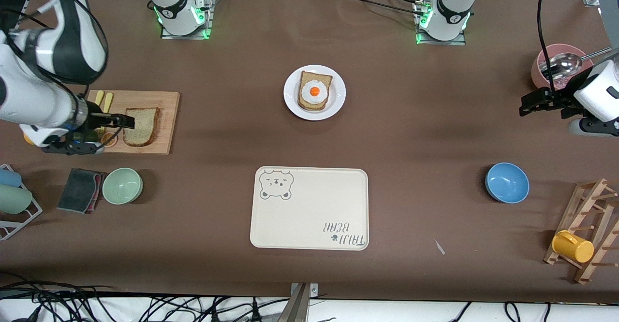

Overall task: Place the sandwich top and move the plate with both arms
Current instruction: 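Reach the right gripper to the bread slice on the board and grasp it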

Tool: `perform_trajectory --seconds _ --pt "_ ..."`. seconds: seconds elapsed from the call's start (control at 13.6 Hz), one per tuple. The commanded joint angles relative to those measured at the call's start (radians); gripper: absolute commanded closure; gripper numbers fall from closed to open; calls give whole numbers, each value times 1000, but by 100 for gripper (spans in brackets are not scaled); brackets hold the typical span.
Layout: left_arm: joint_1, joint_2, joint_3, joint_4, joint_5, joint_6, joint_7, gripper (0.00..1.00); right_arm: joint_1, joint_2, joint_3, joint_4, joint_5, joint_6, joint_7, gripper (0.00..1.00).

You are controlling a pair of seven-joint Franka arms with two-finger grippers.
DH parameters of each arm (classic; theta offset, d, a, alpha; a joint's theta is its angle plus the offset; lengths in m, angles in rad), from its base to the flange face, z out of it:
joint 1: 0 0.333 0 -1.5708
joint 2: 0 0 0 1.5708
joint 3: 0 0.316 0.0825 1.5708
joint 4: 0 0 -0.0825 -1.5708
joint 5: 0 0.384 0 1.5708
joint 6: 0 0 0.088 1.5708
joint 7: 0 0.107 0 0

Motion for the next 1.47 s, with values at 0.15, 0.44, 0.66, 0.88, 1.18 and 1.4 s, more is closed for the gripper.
perform_trajectory --seconds 0.15,0.44,0.66,0.88,1.18,1.4 --pt "3 5 2 13 0 0 -3 0 -6 -28 4 -274 -153 362 217 1" --pt "3 5 2 13 0 0 -3 0 -9 73 1 -300 -210 493 304 2" --pt "3 5 2 14 -2 0 -5 0 -14 121 -1 -299 -209 516 307 7" --pt "3 5 2 14 -2 0 -5 0 -15 147 -1 -297 -209 516 305 17" --pt "3 5 2 14 -2 0 -5 0 -14 173 -10 -287 -209 513 304 56" --pt "3 5 2 14 -2 0 -3 0 -14 198 -10 -283 -209 513 304 89"
